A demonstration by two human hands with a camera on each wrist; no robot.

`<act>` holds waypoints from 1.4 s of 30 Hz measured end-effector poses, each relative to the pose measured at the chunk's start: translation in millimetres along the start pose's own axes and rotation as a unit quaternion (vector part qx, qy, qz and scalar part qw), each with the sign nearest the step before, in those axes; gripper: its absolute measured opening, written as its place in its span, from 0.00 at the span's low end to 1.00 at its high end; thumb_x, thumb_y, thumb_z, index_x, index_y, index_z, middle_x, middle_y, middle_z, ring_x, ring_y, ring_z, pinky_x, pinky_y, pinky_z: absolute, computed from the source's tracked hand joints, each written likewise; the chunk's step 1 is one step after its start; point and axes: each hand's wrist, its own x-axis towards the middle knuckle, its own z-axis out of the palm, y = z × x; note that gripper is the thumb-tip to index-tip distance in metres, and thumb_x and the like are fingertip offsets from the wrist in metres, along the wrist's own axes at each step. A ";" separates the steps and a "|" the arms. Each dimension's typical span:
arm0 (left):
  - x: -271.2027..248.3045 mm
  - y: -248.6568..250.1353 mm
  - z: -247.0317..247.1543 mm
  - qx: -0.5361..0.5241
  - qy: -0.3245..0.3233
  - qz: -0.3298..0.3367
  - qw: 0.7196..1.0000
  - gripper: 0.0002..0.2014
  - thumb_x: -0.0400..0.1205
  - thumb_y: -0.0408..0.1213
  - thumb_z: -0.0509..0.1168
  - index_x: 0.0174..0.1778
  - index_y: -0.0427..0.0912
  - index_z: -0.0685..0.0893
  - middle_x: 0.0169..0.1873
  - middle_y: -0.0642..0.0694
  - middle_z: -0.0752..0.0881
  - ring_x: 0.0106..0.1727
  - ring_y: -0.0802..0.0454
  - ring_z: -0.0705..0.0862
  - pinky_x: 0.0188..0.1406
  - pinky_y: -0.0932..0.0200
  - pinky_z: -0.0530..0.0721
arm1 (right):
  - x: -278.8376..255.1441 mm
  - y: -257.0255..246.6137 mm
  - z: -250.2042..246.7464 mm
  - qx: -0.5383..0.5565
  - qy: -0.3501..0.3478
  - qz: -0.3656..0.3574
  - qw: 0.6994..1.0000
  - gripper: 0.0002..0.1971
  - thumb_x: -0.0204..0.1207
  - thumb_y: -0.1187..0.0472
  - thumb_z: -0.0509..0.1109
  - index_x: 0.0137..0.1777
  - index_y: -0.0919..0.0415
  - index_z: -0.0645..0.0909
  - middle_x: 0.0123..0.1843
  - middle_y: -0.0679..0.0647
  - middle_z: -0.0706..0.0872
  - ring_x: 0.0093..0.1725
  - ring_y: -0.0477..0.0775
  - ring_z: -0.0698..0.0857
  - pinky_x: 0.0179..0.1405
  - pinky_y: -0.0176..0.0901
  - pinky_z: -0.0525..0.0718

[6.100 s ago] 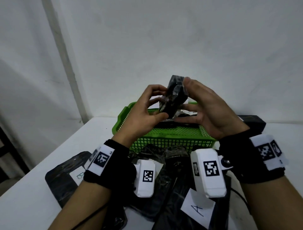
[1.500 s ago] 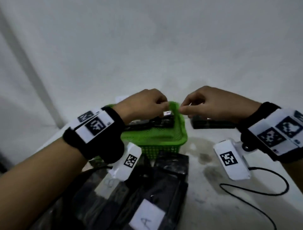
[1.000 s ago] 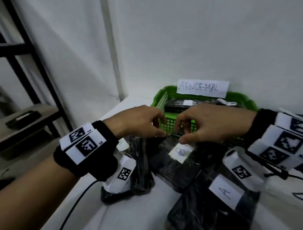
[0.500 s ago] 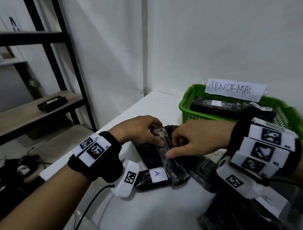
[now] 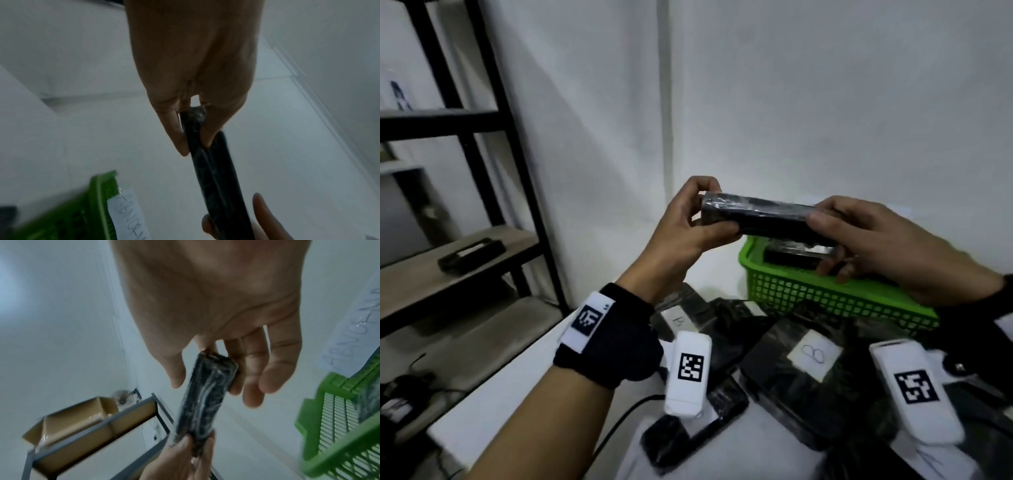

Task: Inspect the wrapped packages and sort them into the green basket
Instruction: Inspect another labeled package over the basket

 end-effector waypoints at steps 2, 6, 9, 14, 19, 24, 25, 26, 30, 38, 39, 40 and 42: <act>13.4 -0.8 22.4 0.012 -0.015 0.002 1.000 0.17 0.78 0.16 0.66 0.48 0.45 0.76 0.42 0.49 0.80 0.46 0.50 0.83 0.60 0.38 0.88 | -8.8 10.1 -12.3 0.048 0.063 -0.028 0.996 0.17 0.67 0.38 0.71 0.49 0.48 0.86 0.46 0.46 0.88 0.39 0.56 0.90 0.35 0.47 0.86; 38.7 -0.8 68.5 -0.026 -0.074 -0.024 0.997 0.08 0.83 0.25 0.65 0.43 0.44 0.77 0.50 0.43 0.78 0.50 0.51 0.82 0.54 0.51 0.91 | -22.8 29.6 -35.4 0.096 0.167 -0.091 0.977 0.06 0.77 0.61 0.75 0.52 0.55 0.84 0.45 0.52 0.86 0.38 0.54 0.90 0.38 0.40 0.89; 53.1 -15.0 92.6 -0.048 -0.057 0.012 0.997 0.10 0.76 0.31 0.74 0.42 0.46 0.78 0.55 0.44 0.84 0.51 0.51 0.85 0.50 0.51 0.89 | -23.2 42.6 -47.2 0.102 0.192 -0.101 0.971 0.15 0.74 0.70 0.78 0.55 0.53 0.82 0.48 0.50 0.86 0.42 0.55 0.90 0.43 0.44 0.90; 55.6 -34.1 112.1 -0.057 -0.063 0.057 0.995 0.25 0.70 0.27 0.76 0.60 0.48 0.76 0.64 0.43 0.85 0.61 0.45 0.86 0.57 0.50 0.87 | -20.8 52.6 -55.0 0.148 0.278 -0.083 0.946 0.24 0.76 0.65 0.78 0.69 0.47 0.78 0.53 0.56 0.84 0.48 0.56 0.91 0.46 0.54 0.92; 46.2 -24.7 109.7 -0.059 -0.061 0.035 0.996 0.23 0.73 0.24 0.76 0.61 0.44 0.78 0.52 0.47 0.86 0.49 0.51 0.89 0.49 0.52 0.90 | -20.6 49.6 -50.0 0.183 0.274 -0.050 0.943 0.14 0.72 0.69 0.80 0.56 0.61 0.84 0.41 0.52 0.90 0.35 0.60 0.91 0.37 0.48 0.91; 37.8 -15.0 109.6 -0.039 -0.068 0.020 0.997 0.16 0.77 0.24 0.73 0.57 0.41 0.78 0.45 0.49 0.83 0.35 0.57 0.89 0.29 0.58 0.88 | -27.3 44.1 -44.9 0.167 0.290 -0.072 0.940 0.14 0.71 0.69 0.81 0.54 0.65 0.83 0.42 0.59 0.89 0.33 0.58 0.90 0.36 0.48 0.91; 38.0 -14.5 110.0 -0.036 -0.067 0.024 0.997 0.16 0.77 0.24 0.73 0.56 0.41 0.78 0.46 0.48 0.83 0.35 0.56 0.89 0.27 0.60 0.87 | -28.3 43.2 -44.1 0.159 0.295 -0.075 0.939 0.14 0.70 0.69 0.81 0.53 0.65 0.83 0.42 0.62 0.89 0.32 0.57 0.90 0.33 0.46 0.90; 38.2 -14.6 110.3 -0.033 -0.064 0.026 0.997 0.17 0.76 0.24 0.74 0.56 0.41 0.78 0.47 0.46 0.83 0.36 0.55 0.88 0.24 0.61 0.85 | -29.1 42.7 -42.8 0.157 0.300 -0.077 0.938 0.13 0.70 0.69 0.81 0.51 0.64 0.82 0.42 0.62 0.90 0.30 0.56 0.90 0.30 0.44 0.88; 40.3 -16.2 114.8 -0.019 -0.051 0.029 0.998 0.17 0.76 0.24 0.74 0.55 0.42 0.79 0.51 0.41 0.84 0.34 0.55 0.87 0.20 0.64 0.79 | -32.8 42.6 -42.8 0.146 0.316 -0.082 0.934 0.12 0.70 0.70 0.81 0.42 0.59 0.80 0.34 0.53 0.92 0.25 0.54 0.88 0.18 0.37 0.78; 42.9 -18.0 110.7 0.015 -0.073 0.008 0.997 0.13 0.78 0.28 0.74 0.53 0.42 0.79 0.39 0.50 0.88 0.29 0.48 0.90 0.14 0.65 0.71 | -26.5 53.1 -43.2 0.128 0.313 -0.054 0.940 0.10 0.72 0.65 0.81 0.43 0.57 0.80 0.33 0.53 0.88 0.20 0.50 0.80 0.17 0.37 0.71; 43.4 -19.5 110.1 0.027 -0.071 0.012 0.997 0.13 0.78 0.29 0.75 0.53 0.42 0.79 0.38 0.51 0.88 0.28 0.50 0.89 0.14 0.66 0.70 | -25.4 54.4 -43.3 0.124 0.315 -0.047 0.940 0.10 0.72 0.63 0.81 0.43 0.57 0.80 0.32 0.53 0.86 0.18 0.50 0.76 0.17 0.36 0.69; 44.2 -21.1 109.6 0.038 -0.069 0.015 0.997 0.13 0.78 0.30 0.75 0.53 0.43 0.79 0.37 0.52 0.87 0.26 0.51 0.86 0.15 0.66 0.68 | -24.8 54.7 -44.1 0.123 0.314 -0.040 0.941 0.09 0.72 0.61 0.80 0.43 0.56 0.81 0.31 0.51 0.85 0.17 0.49 0.73 0.17 0.35 0.68; 44.7 -23.8 109.7 0.054 -0.069 0.021 0.996 0.13 0.78 0.32 0.75 0.52 0.45 0.79 0.35 0.52 0.86 0.26 0.54 0.82 0.16 0.66 0.68 | -25.4 53.6 -45.5 0.146 0.306 -0.026 0.940 0.08 0.76 0.54 0.78 0.41 0.54 0.81 0.29 0.47 0.84 0.19 0.50 0.71 0.17 0.35 0.67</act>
